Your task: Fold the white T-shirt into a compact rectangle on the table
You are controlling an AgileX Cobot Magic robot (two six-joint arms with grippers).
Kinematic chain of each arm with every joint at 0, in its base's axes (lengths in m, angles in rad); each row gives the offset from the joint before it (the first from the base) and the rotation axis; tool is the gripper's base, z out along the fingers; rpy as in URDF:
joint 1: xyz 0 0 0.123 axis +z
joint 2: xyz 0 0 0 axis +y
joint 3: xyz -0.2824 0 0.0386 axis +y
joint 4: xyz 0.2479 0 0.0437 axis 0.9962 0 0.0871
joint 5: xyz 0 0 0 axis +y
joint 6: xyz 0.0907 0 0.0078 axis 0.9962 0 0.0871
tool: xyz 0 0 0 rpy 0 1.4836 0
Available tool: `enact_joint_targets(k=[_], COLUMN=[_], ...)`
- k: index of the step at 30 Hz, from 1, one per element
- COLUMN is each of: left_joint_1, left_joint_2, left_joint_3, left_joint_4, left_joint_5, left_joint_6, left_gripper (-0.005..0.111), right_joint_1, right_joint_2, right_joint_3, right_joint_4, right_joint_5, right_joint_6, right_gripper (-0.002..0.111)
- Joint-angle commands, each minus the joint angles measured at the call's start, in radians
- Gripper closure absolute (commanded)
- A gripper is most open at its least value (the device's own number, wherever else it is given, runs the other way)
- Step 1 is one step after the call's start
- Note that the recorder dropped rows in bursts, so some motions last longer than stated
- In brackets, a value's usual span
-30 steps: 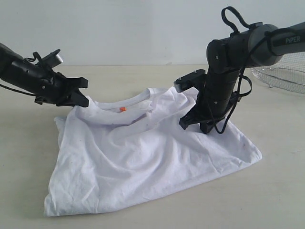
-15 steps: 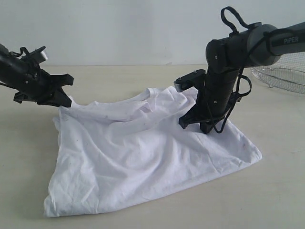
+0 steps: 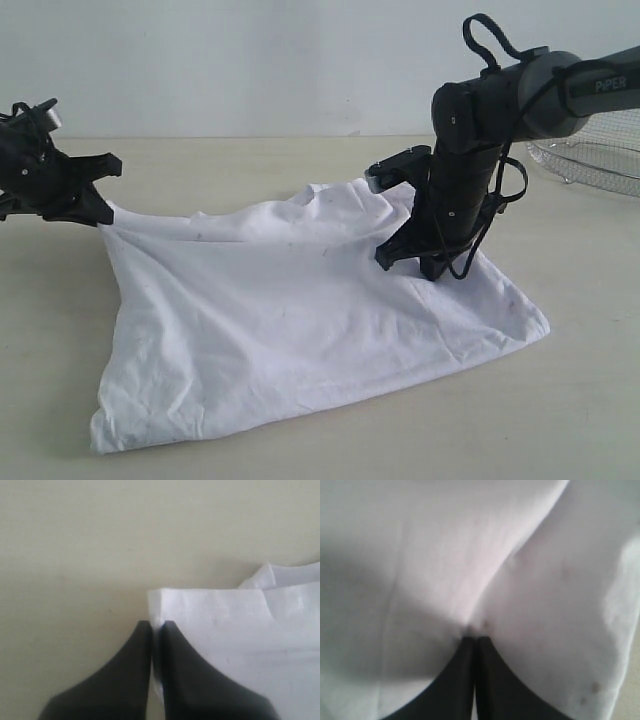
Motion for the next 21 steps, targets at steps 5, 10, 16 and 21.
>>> enact_joint_targets(k=[5, 10, 16, 21], left_joint_1=[0.019, 0.019, 0.035, 0.077], left_joint_2=[-0.01, -0.01, -0.01, -0.047], left_joint_3=[-0.006, -0.006, -0.006, -0.006], left_joint_4=[0.029, 0.027, 0.029, 0.027], left_joint_5=[0.05, 0.065, 0.021, 0.096], left_joint_6=[-0.005, 0.0, -0.039, -0.068], left_gripper=[0.102, 0.078, 0.03, 0.068], right_joint_1=[-0.006, -0.006, -0.006, -0.006], right_joint_2=[0.05, 0.05, 0.05, 0.05], right_joint_3=[0.018, 0.018, 0.018, 0.018], right_joint_4=[-0.018, -0.018, -0.018, -0.018], right_joint_5=[-0.02, -0.018, -0.015, -0.012], right_joint_6=[0.0, 0.0, -0.004, -0.008], right_gripper=[0.109, 0.109, 0.109, 0.109])
